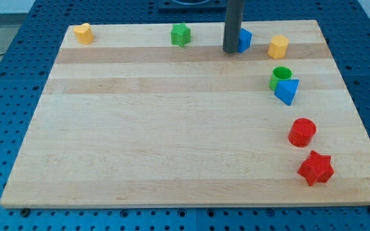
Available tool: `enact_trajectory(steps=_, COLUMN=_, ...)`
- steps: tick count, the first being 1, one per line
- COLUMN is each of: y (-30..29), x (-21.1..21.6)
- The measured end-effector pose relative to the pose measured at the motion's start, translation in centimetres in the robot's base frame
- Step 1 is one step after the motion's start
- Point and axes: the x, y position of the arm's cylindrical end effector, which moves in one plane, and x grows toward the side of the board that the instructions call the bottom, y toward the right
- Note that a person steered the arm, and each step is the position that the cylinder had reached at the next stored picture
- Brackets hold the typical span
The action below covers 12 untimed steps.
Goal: Slide yellow hexagon below to the blue cube
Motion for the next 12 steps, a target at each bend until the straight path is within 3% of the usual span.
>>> enact_trajectory(steps=1, y=-1.8, x=-0.4)
enact_trajectory(steps=2, y=2.9, x=-0.2)
enact_trajectory(steps=4, y=4.6, x=-3.8)
enact_trajectory(steps=7, y=-0.2, x=-0.1)
enact_trajectory(steps=9, y=6.7, x=7.2)
enact_trajectory(steps=10, y=11.9, x=7.0)
enact_trajectory(steps=12, y=16.1, x=-1.5)
